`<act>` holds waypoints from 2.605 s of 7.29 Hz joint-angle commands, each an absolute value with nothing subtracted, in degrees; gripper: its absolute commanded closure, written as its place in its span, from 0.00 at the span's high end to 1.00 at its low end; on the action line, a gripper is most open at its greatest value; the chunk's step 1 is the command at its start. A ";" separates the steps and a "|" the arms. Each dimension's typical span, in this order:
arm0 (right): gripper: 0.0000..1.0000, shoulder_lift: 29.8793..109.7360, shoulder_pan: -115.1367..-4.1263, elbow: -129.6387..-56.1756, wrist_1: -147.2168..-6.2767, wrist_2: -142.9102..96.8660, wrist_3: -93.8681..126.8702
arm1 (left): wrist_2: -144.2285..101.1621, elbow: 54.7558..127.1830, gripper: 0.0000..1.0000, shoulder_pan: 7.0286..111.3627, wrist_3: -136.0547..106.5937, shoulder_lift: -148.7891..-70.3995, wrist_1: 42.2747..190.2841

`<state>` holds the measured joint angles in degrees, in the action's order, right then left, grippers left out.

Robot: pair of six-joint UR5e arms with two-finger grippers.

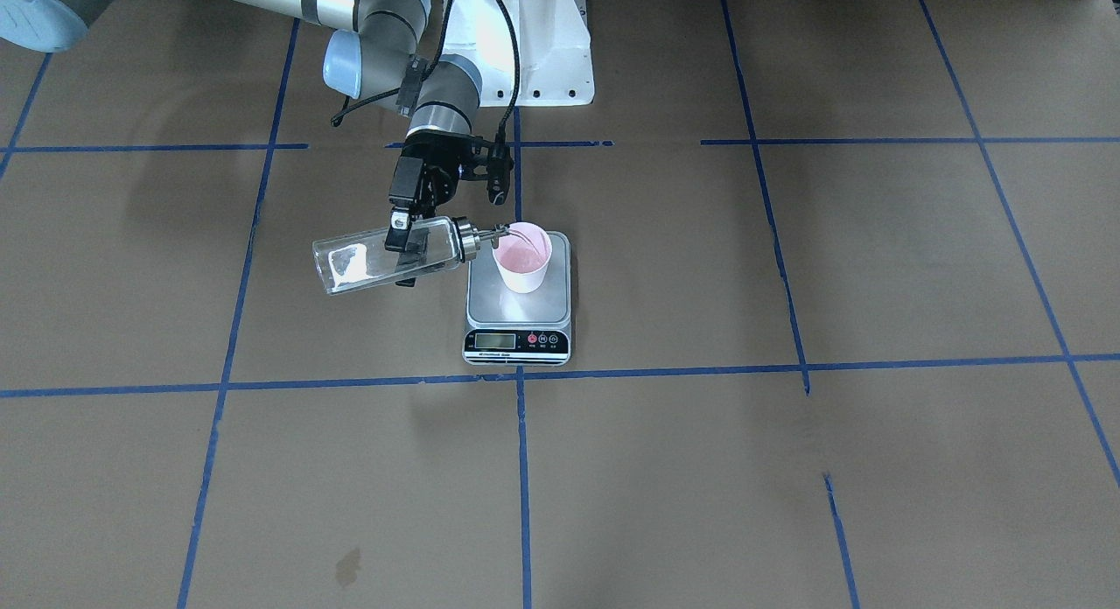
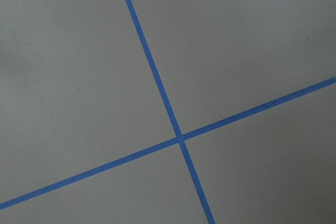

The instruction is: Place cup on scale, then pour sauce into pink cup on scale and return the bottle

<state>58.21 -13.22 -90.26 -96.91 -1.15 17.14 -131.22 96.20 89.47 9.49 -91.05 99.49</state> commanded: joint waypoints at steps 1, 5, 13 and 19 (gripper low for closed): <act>0.00 58.27 -13.27 -90.26 -96.42 -1.14 17.31 | -131.22 96.24 1.00 89.47 9.49 -91.05 99.58; 0.00 60.55 -13.18 -90.26 -86.51 -2.28 18.28 | -131.22 96.24 1.00 89.47 9.49 -91.14 99.93; 0.00 61.60 -11.07 -90.96 -50.39 -22.20 26.56 | -131.22 97.21 1.00 89.47 9.84 -91.05 100.20; 0.00 81.72 -11.60 -110.83 -48.09 -31.29 57.37 | -131.13 100.89 1.00 89.47 9.67 -91.23 100.20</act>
<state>77.96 -11.38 -108.81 -49.42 -31.13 52.60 -131.13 100.30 89.48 9.65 -91.27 100.25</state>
